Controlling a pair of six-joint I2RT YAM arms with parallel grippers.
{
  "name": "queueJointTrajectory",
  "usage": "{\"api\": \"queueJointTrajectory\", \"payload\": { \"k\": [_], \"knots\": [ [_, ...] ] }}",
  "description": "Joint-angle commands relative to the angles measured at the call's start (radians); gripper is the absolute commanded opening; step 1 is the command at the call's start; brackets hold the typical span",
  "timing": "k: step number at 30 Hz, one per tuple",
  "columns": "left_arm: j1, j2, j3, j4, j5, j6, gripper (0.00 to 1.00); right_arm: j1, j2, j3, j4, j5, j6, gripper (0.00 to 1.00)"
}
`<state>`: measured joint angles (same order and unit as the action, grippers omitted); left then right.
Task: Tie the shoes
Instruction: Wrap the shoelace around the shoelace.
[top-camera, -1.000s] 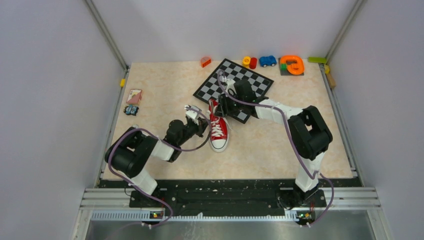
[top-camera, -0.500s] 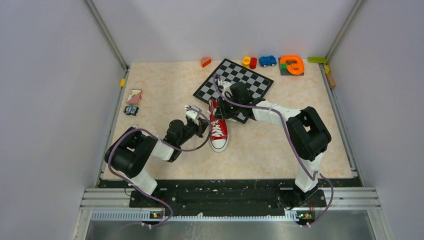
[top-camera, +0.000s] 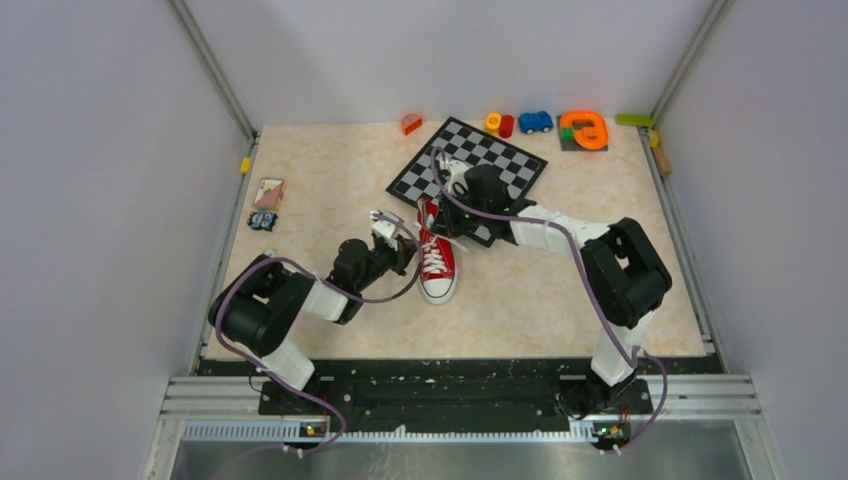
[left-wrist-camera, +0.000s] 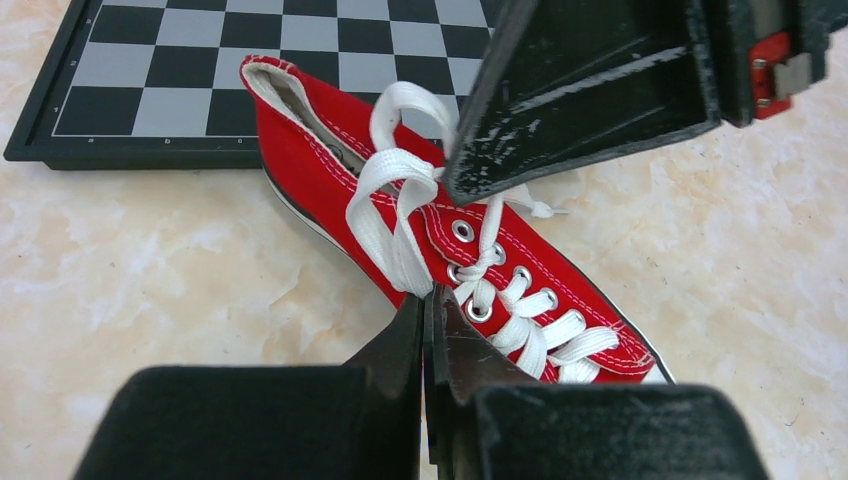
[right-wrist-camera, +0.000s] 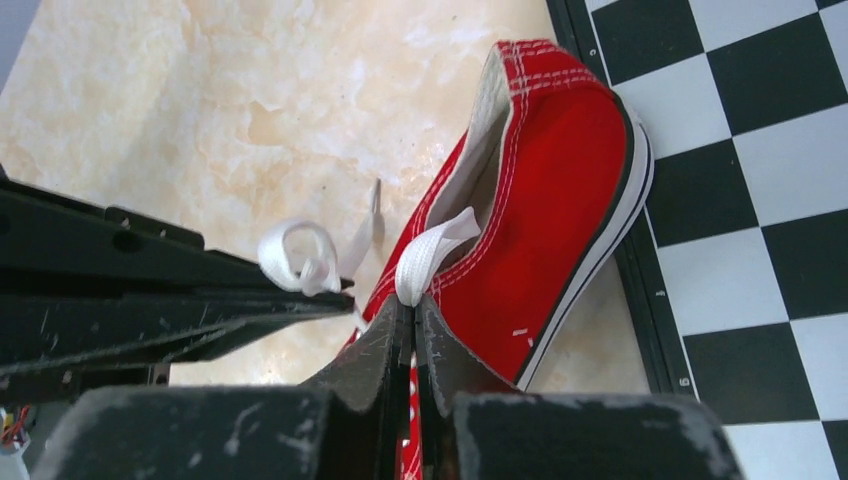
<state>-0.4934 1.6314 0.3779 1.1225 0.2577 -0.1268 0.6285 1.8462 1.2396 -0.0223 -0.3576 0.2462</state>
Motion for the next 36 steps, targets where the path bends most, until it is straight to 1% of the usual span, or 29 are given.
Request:
{"api": "queueJointTrajectory", "payload": {
  "k": [1,5,7,9,10,13,16,18,21,22,24,27,30,33,36],
  "knots": [
    [0.009,-0.03,0.022,-0.008,0.002,0.019,0.0,-0.025,-0.122,-0.09,0.152,0.001,0.026,0.0],
    [0.009,-0.034,0.024,-0.018,0.008,0.027,0.0,-0.049,-0.205,-0.208,0.251,-0.002,0.049,0.0],
    [0.009,-0.039,0.028,-0.029,0.024,0.044,0.0,-0.06,-0.232,-0.25,0.27,-0.021,0.055,0.0],
    [0.008,-0.049,0.037,-0.054,0.081,0.073,0.0,-0.071,-0.252,-0.282,0.281,-0.035,0.057,0.0],
    [0.008,-0.056,0.04,-0.071,0.088,0.073,0.0,-0.076,-0.259,-0.296,0.281,-0.037,0.06,0.0],
    [0.008,-0.07,0.042,-0.1,0.086,0.074,0.0,-0.1,-0.292,-0.34,0.289,-0.034,0.074,0.0],
    [0.009,-0.076,0.044,-0.118,0.077,0.077,0.0,-0.108,-0.333,-0.39,0.333,-0.012,0.081,0.0],
    [0.01,-0.075,0.048,-0.131,0.068,0.087,0.0,-0.108,-0.334,-0.392,0.347,-0.024,0.079,0.0],
    [0.007,-0.074,0.075,-0.2,0.158,0.171,0.0,-0.108,-0.307,-0.374,0.371,-0.092,0.079,0.0],
    [0.007,-0.076,0.088,-0.224,0.168,0.2,0.0,-0.108,-0.296,-0.365,0.374,-0.125,0.077,0.0],
    [0.007,-0.093,0.098,-0.284,0.148,0.274,0.0,-0.108,-0.277,-0.347,0.363,-0.17,0.067,0.0],
    [0.007,-0.122,0.106,-0.349,0.127,0.369,0.0,-0.109,-0.255,-0.351,0.402,-0.208,0.07,0.0],
    [0.008,-0.125,0.112,-0.359,0.128,0.423,0.0,-0.111,-0.229,-0.337,0.425,-0.238,0.082,0.0],
    [0.006,-0.119,0.13,-0.389,0.127,0.463,0.0,-0.118,-0.195,-0.316,0.453,-0.257,0.128,0.01],
    [0.002,-0.115,0.132,-0.373,0.134,0.492,0.0,-0.128,-0.155,-0.295,0.492,-0.296,0.175,0.01]
  ]
}}
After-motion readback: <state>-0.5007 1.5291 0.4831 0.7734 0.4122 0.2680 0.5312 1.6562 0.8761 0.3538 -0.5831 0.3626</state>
